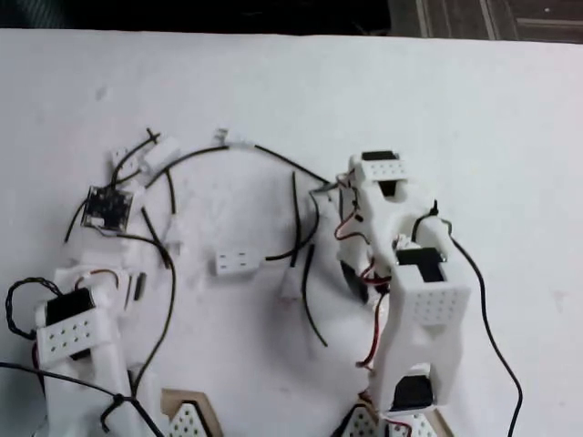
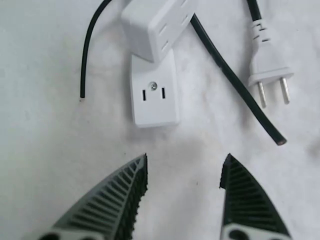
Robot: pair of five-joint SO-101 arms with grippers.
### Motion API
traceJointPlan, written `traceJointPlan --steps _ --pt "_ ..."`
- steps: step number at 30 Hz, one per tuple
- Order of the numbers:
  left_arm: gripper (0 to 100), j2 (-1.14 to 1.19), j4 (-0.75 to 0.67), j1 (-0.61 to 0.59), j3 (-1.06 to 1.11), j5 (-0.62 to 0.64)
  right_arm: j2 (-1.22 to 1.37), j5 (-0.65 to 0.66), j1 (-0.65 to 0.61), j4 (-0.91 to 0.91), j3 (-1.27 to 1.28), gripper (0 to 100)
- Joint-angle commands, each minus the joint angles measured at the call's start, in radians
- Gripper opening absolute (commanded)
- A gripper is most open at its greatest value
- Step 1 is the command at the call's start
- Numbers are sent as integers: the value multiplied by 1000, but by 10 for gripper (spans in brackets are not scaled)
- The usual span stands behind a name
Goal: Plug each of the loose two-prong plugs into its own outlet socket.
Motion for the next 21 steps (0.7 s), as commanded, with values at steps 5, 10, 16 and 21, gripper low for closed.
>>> traceJointPlan --steps 5,10,16,21 --pt "241 -21 -14 -2 -5 5 56 -63 31 13 -114 17" --pt "241 -21 -15 -2 -3 5 -39 -64 30 13 -80 17" --pt "241 -21 -15 -2 -3 5 -403 -60 27 13 94 17" --pt "241 -21 -17 -2 -3 5 -730 -91 -36 10 227 17"
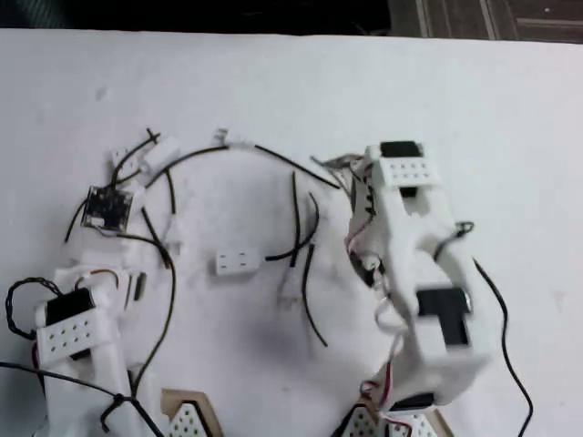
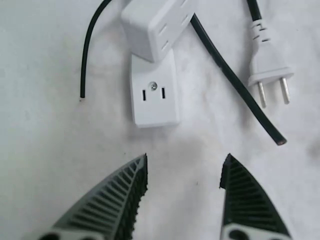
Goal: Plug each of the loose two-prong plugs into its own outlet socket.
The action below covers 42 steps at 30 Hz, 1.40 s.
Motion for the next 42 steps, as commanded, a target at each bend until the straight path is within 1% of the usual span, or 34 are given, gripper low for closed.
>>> traceJointPlan --steps 1,3,5,7,10,15,18,22,25,29,33,38,40,42 --pt "241 -21 -17 -2 -3 5 -266 -64 -67 8 61 17" --pt "241 -21 -17 -2 -3 9 -354 -147 -130 7 89 17" --pt "241 -21 -17 -7 -5 49 -409 -256 -196 -1 97 17" --pt "241 -21 -18 -8 -6 68 -432 -384 -260 -21 98 17" --pt "241 -21 -18 -12 -9 72 -435 -535 -351 -91 98 17" --pt "241 -21 -18 -77 -29 77 -435 -686 -466 -223 100 17" --pt "241 -21 -18 -111 -32 133 -435 -761 -519 -320 132 17" --pt "241 -19 -43 -157 -38 160 -444 -818 -573 -516 262 17" --pt "241 -19 -43 -163 -38 160 -444 -839 -601 -676 371 17" --pt "241 -16 -44 -163 -38 160 -446 -879 -604 -846 454 17" --pt "241 -16 -44 -162 -37 160 -446 -914 -624 -983 502 17" --pt "241 -16 -44 -160 -37 160 -446 -913 -668 -1145 575 17" --pt "241 -16 -44 -157 -37 160 -446 -908 -670 -1179 597 17" --pt "241 -16 -44 -153 -37 160 -473 -907 -659 -1165 603 17"
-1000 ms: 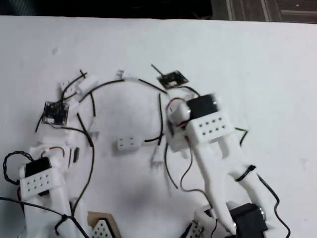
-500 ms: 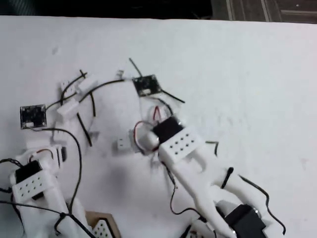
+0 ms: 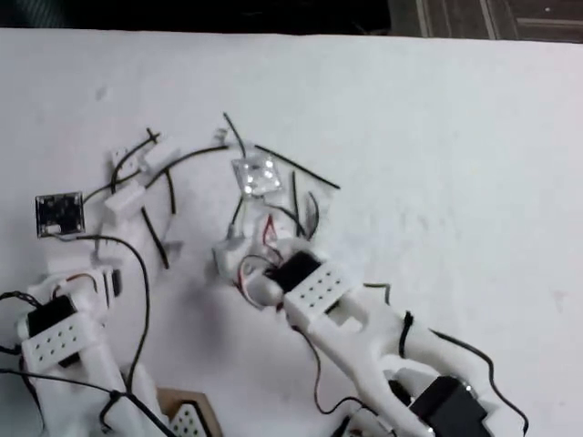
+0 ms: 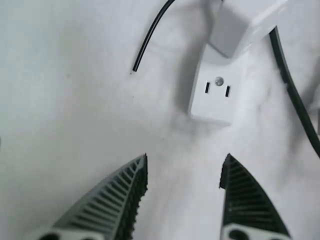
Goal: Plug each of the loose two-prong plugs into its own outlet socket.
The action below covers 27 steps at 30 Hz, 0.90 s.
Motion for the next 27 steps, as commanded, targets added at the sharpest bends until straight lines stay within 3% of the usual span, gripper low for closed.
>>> traceJointPlan --steps 1,11,15,21,27 --pt "241 -16 -14 19 -38 6 -97 0 15 2 0 17" --pt "242 -13 -6 291 -109 -196 -608 58 209 394 2 16" --pt "245 -12 106 429 -189 -367 -765 103 320 538 2 16" --pt "323 -10 269 644 -302 -531 -897 172 441 679 2 16" --pt "325 77 269 769 -325 -608 -935 192 521 756 2 16"
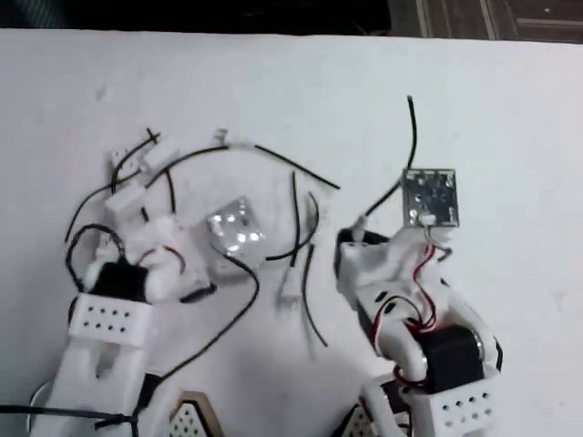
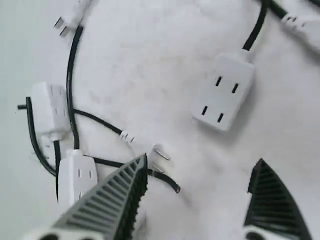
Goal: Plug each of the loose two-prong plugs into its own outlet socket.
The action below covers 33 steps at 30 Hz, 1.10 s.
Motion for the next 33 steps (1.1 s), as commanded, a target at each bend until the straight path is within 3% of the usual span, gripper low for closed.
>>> traceJointPlan --steps 1,10,16,20,29,33 --pt "325 101 -18 62 -63 -32 -21 11 42 25 -6 16" --pt "325 654 -51 99 -381 -38 -21 11 47 25 -6 16" --pt "324 891 -57 130 -514 -32 -21 11 48 25 -6 16" --pt "281 947 -55 133 -565 8 -21 11 50 27 -6 16" --pt "76 949 -48 191 -528 34 -22 11 50 44 -6 16" --pt "24 952 -28 188 -559 222 -22 11 50 68 -6 16"
